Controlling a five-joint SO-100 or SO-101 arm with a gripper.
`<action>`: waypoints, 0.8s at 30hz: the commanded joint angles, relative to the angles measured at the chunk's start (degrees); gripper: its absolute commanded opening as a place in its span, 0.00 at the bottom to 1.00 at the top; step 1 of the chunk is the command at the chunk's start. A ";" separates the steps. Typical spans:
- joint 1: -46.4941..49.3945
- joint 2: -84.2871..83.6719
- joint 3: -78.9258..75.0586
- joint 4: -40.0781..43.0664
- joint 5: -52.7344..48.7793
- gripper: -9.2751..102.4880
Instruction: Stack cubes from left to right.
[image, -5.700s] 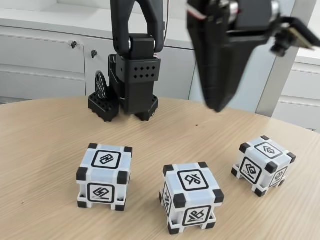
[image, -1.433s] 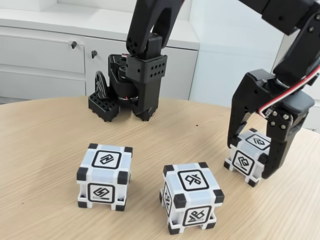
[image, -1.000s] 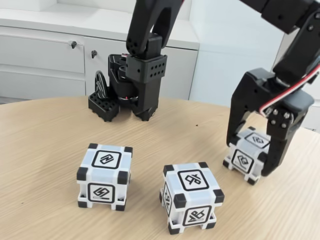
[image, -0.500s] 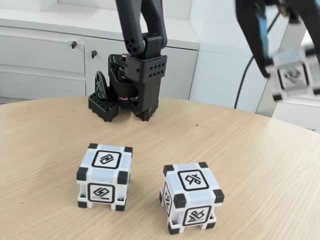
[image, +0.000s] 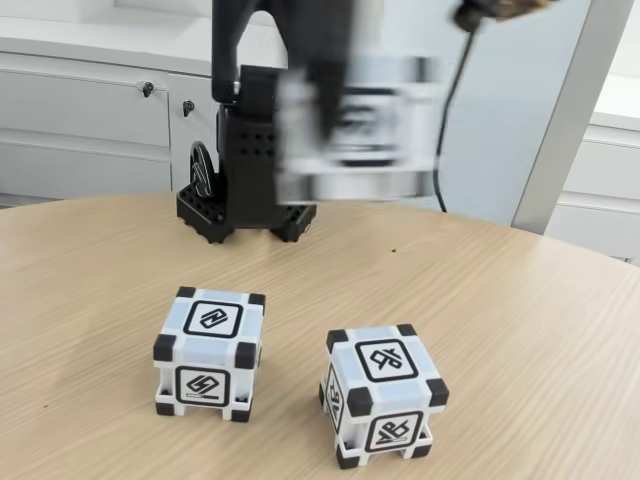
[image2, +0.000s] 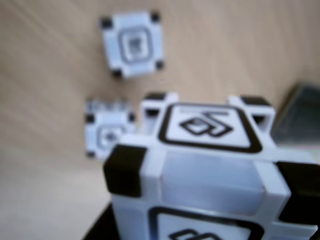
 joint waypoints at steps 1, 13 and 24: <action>7.65 0.00 -0.26 0.26 -0.53 0.08; 12.57 -13.71 -0.18 0.44 -3.52 0.08; 12.48 -13.97 16.44 -0.70 -6.15 0.08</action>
